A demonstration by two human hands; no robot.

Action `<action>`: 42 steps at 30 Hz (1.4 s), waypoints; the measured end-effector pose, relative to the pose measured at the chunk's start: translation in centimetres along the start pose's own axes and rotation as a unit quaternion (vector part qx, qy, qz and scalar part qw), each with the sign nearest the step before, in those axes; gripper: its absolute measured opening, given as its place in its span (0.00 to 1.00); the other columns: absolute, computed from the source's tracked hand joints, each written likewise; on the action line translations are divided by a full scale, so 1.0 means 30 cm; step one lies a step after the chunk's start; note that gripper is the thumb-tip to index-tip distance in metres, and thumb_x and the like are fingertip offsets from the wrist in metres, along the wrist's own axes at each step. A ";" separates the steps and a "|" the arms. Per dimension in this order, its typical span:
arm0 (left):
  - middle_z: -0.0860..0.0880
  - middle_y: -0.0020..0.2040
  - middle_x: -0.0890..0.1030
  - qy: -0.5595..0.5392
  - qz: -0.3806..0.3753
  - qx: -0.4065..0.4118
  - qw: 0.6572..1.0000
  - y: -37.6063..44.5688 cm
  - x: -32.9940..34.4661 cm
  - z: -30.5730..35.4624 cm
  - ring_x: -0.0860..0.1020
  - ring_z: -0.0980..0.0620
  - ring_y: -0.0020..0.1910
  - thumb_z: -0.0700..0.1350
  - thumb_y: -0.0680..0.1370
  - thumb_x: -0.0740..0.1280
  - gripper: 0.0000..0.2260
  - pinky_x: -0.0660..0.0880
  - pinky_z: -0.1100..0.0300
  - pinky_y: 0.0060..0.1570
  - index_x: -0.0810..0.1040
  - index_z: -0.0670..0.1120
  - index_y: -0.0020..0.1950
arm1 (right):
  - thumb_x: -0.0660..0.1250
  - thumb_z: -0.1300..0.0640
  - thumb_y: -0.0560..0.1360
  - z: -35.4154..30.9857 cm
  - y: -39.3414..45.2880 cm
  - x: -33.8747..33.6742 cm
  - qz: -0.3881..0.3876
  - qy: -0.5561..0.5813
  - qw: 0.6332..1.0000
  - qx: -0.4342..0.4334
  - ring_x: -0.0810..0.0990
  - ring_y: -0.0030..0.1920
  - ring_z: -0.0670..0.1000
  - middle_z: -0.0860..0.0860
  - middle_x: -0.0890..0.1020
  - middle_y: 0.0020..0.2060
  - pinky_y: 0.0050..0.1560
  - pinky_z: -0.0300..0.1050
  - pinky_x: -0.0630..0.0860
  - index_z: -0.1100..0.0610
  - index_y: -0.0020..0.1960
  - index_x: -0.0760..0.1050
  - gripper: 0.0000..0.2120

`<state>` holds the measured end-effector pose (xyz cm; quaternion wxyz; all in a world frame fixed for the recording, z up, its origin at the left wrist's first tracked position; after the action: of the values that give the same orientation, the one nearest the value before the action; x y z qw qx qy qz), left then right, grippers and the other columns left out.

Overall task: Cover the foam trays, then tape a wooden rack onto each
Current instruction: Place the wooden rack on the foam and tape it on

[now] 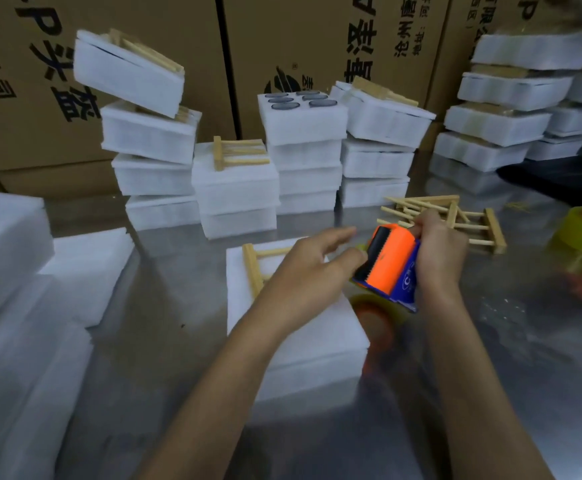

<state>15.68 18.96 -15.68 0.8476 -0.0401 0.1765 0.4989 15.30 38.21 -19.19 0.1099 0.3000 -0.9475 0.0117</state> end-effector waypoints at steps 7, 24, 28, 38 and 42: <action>0.51 0.49 0.87 -0.089 0.027 -0.055 0.994 0.006 0.042 0.020 0.84 0.56 0.48 0.40 0.80 0.66 0.11 0.80 0.65 0.49 0.84 0.47 0.60 | 0.63 0.55 0.73 0.001 -0.010 0.001 -0.021 0.007 1.000 -0.020 0.69 0.19 0.42 0.45 0.74 0.18 0.33 0.44 0.67 0.50 0.20 0.75 0.23; 0.44 0.42 0.86 -0.046 0.111 -0.088 0.989 0.039 0.013 0.027 0.86 0.45 0.39 0.36 0.79 0.67 0.08 0.84 0.57 0.40 0.86 0.42 0.47 | 0.57 0.47 0.74 0.023 0.002 0.007 -0.098 -0.074 0.991 -0.046 0.77 0.28 0.47 0.49 0.79 0.24 0.40 0.48 0.73 0.49 0.24 0.77 0.22; 0.41 0.40 0.83 -0.114 0.120 -0.123 0.979 0.052 0.008 0.040 0.83 0.49 0.30 0.35 0.80 0.65 0.07 0.81 0.61 0.30 0.81 0.40 0.45 | 0.61 0.44 0.73 0.035 0.015 0.006 -0.159 -0.052 0.985 -0.047 0.76 0.29 0.46 0.48 0.79 0.27 0.38 0.45 0.71 0.51 0.28 0.76 0.19; 0.42 0.37 0.80 -0.086 0.088 -0.112 0.986 0.111 0.020 0.068 0.80 0.49 0.31 0.39 0.80 0.68 0.05 0.82 0.60 0.35 0.79 0.39 0.45 | 0.59 0.43 0.74 0.029 0.039 -0.009 -0.206 -0.134 0.965 -0.097 0.70 0.27 0.48 0.46 0.70 0.22 0.36 0.48 0.66 0.49 0.26 0.70 0.20; 0.45 0.37 0.82 -0.083 0.102 -0.113 0.985 0.103 -0.002 0.058 0.79 0.51 0.30 0.38 0.80 0.68 0.04 0.79 0.61 0.33 0.82 0.41 0.46 | 0.52 0.37 0.73 -0.046 0.051 0.002 -0.264 -0.264 0.913 -0.165 0.75 0.34 0.56 0.49 0.78 0.29 0.37 0.50 0.67 0.43 0.36 0.79 0.20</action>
<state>13.43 20.87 -13.70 0.7942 -0.0757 0.0509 0.6008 14.67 39.55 -17.77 -0.0969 0.5089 -0.8170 -0.2534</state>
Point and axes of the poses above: each hand's wrist, its own y-axis towards the middle knuckle, its own x-axis out of the palm, z = x × y, the point moved 3 cm from there along y, towards the middle knuckle
